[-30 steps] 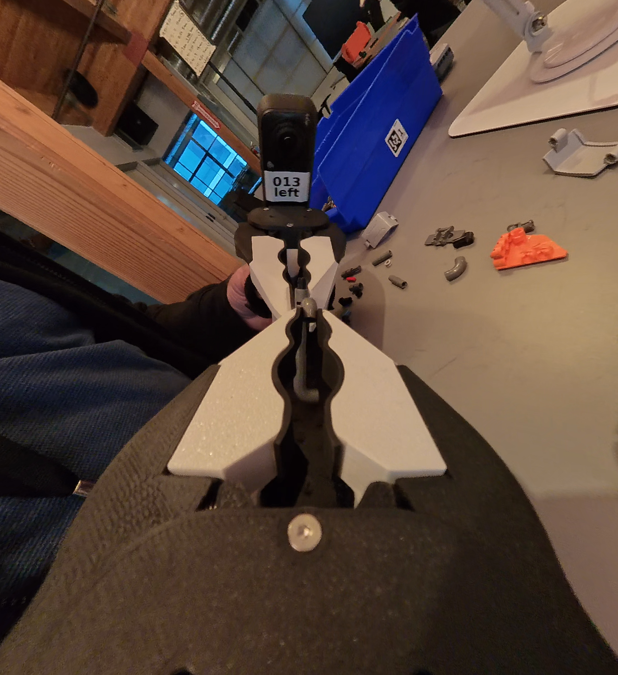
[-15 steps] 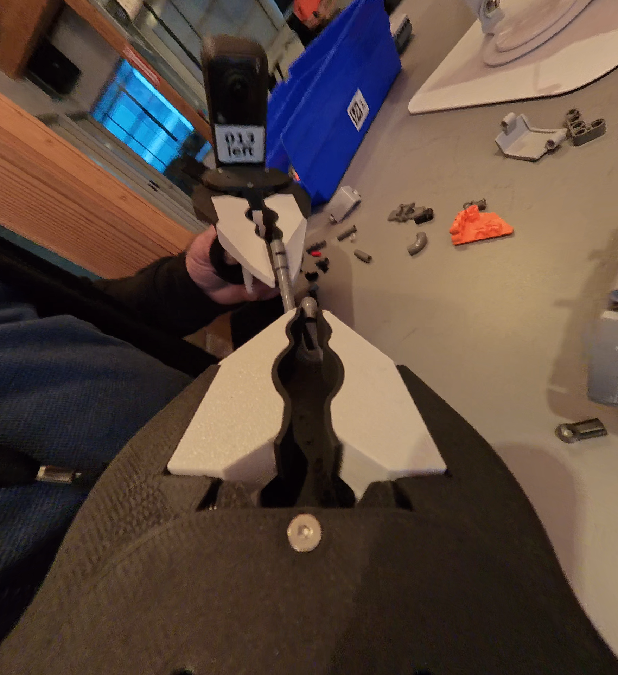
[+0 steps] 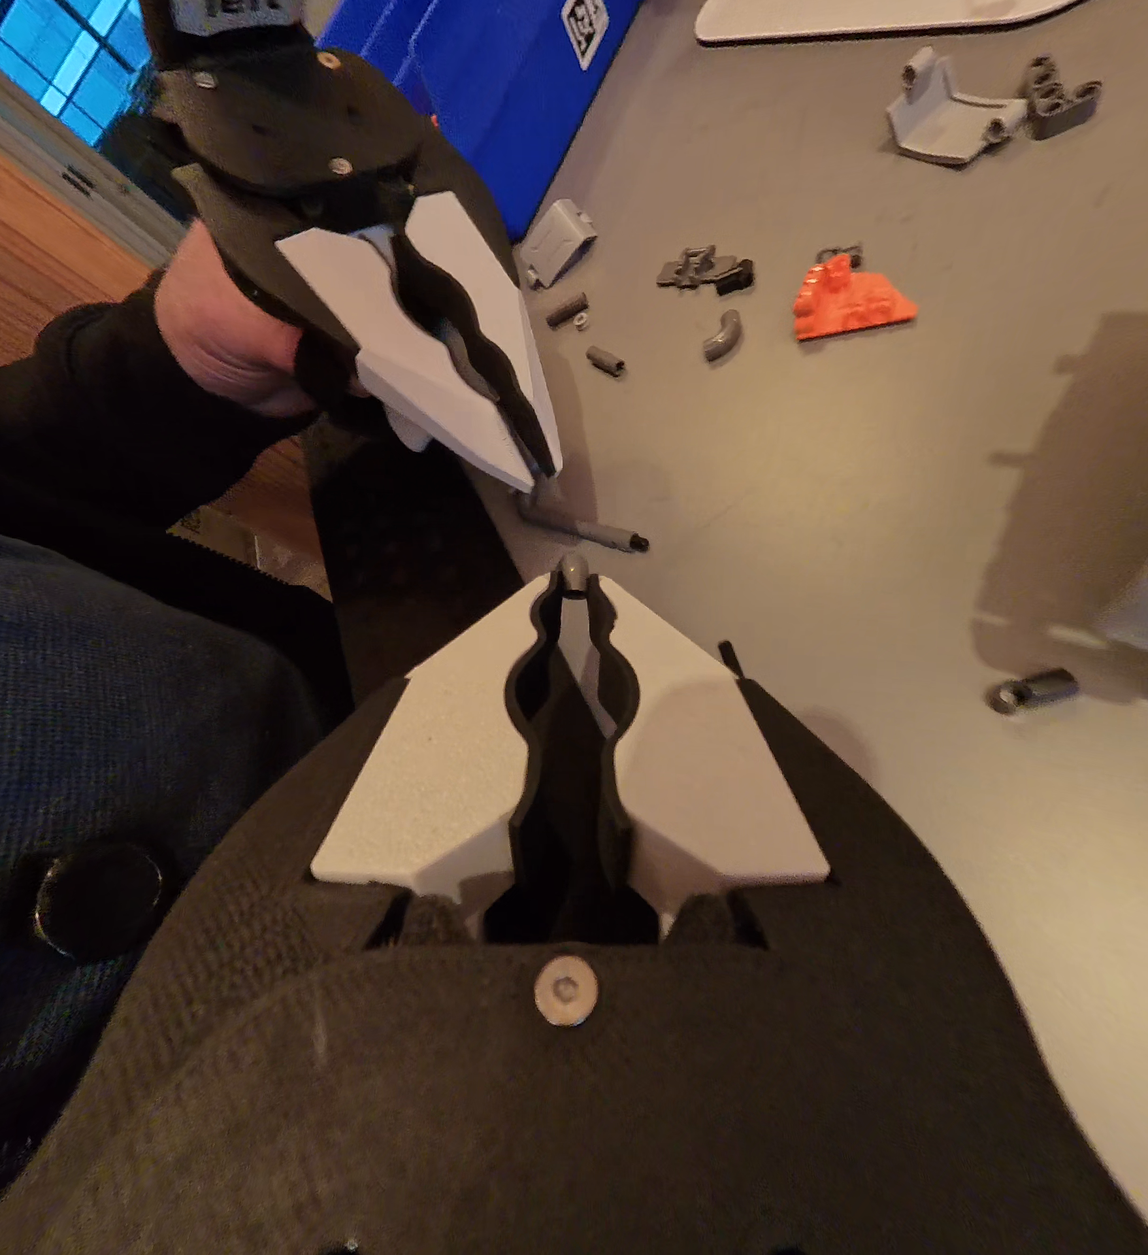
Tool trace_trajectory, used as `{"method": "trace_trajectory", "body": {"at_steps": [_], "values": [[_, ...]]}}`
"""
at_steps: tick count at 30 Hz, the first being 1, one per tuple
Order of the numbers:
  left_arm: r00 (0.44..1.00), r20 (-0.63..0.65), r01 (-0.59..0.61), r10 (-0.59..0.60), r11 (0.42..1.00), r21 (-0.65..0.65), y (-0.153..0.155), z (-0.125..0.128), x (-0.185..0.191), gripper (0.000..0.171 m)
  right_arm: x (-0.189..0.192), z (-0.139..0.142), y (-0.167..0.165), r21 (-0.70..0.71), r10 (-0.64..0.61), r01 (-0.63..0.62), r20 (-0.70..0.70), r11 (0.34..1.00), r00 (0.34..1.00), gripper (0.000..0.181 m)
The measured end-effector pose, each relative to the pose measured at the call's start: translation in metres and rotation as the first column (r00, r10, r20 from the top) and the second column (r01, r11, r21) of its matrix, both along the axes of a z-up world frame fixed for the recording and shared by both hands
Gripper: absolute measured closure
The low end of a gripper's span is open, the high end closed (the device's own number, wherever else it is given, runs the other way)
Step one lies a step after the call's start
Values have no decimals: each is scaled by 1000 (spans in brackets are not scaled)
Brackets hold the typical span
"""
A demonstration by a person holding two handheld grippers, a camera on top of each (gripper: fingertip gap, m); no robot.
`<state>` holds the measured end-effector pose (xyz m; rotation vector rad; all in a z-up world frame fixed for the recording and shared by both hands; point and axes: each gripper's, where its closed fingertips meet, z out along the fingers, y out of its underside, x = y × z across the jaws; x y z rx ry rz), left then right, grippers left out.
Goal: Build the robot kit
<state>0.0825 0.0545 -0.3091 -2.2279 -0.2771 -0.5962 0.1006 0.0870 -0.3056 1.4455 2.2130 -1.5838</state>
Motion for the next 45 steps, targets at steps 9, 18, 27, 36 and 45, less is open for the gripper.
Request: {"method": "trace_trajectory", "body": {"at_steps": [9, 18, 27, 36, 45], "values": [[932, -354, -14, -81, 966, -256, 5, -47, -6, 155, -2, -4, 2, 20, -8, 9, -8, 1000, 1000, 177], [971, -235, 6, -28, 995, -95, 17, -23, 4, 167, -8, 7, 9, -29, -35, 34, -49, 999, 998, 177], [978, 195, 14, -73, 956, 292, 20, 37, 24, 168, -6, 37, 2, -224, 33, -58, -114, 973, 993, 177], [970, 209, 39, -120, 935, 353, 20, 41, 35, 167, 4, 41, -12, -249, 73, -102, -120, 963, 990, 177], [987, 139, 25, -80, 932, 361, 27, 41, 27, 167, -1, 47, -6, -237, 9, -39, -126, 971, 992, 177]]}}
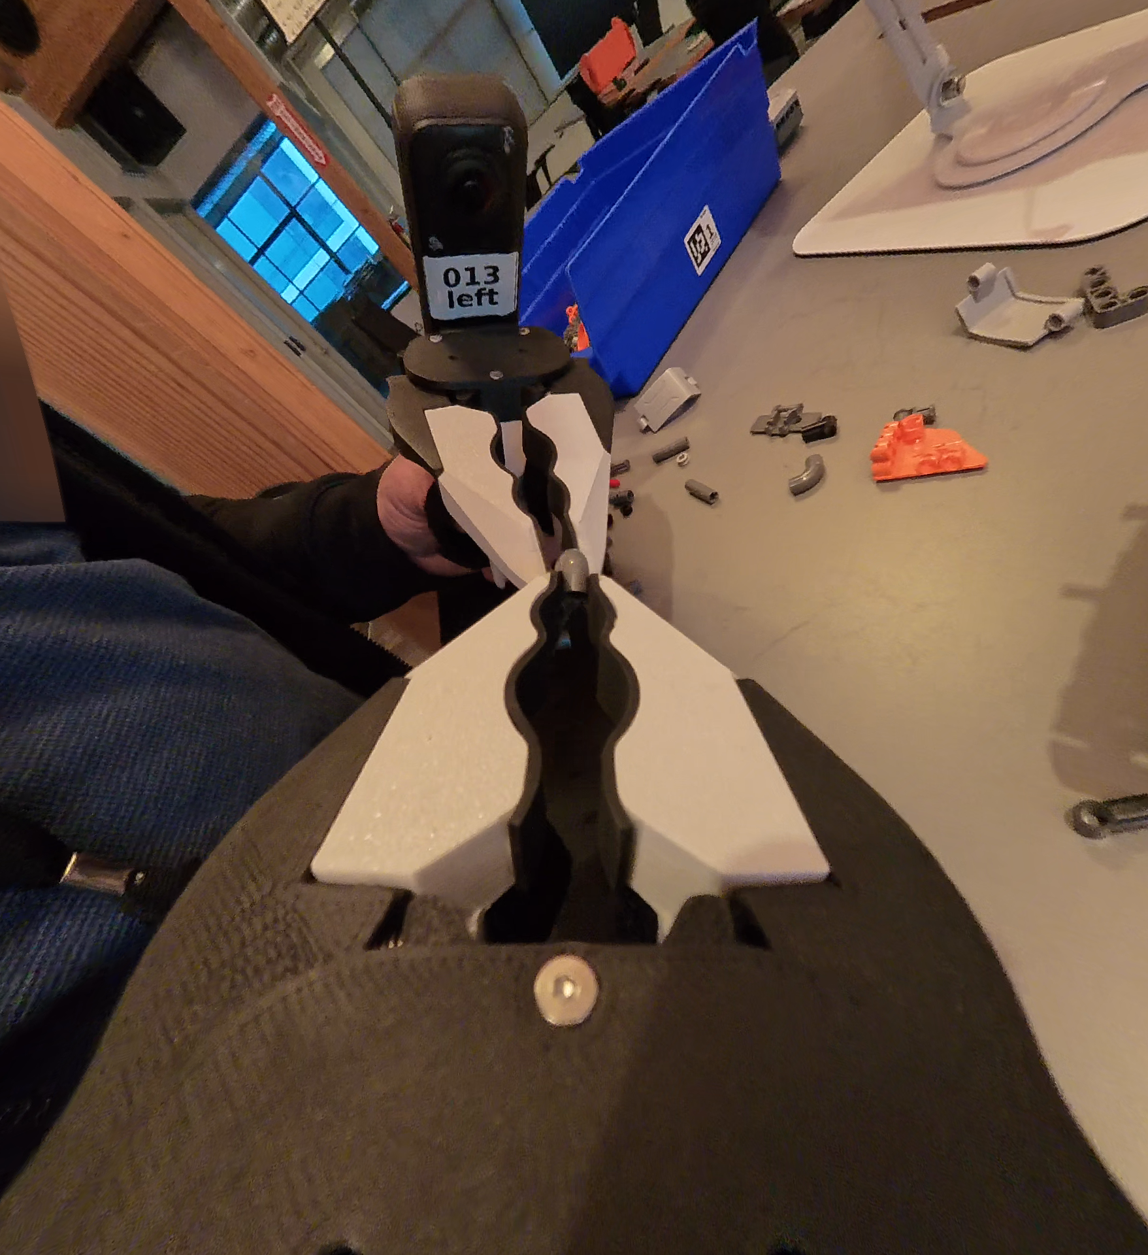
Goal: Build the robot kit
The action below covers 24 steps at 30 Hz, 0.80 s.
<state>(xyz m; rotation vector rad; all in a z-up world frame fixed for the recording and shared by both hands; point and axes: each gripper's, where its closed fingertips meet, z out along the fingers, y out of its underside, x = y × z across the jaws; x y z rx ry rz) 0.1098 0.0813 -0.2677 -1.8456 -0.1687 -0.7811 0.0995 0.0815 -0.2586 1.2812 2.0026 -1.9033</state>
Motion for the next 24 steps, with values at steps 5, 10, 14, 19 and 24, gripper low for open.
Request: {"method": "trace_trajectory", "body": {"at_steps": [5, 10, 14, 19, 24], "values": [[998, 65, 24, -26, 999, 39, -3, 7, 0, 167, 6, 0, 5, 33, 48, -47, -46, 998, 998, 177], [1000, 11, 27, -27, 999, 22, -3, 3, 4, 167, 6, -2, 5, 45, 60, -58, -44, 997, 997, 177], [998, -59, -17, 18, 1000, 4, 0, -1, 1, 167, 4, -2, 8, 55, 39, -37, -38, 998, 999, 177], [966, -245, -94, 85, 995, -25, 3, -11, -1, 167, 5, -6, 9, 75, 29, -27, -23, 997, 999, 177], [946, -291, -161, 143, 986, -38, -9, -15, -5, 167, 8, -10, -1, 88, 45, -44, -16, 995, 999, 177]]}}
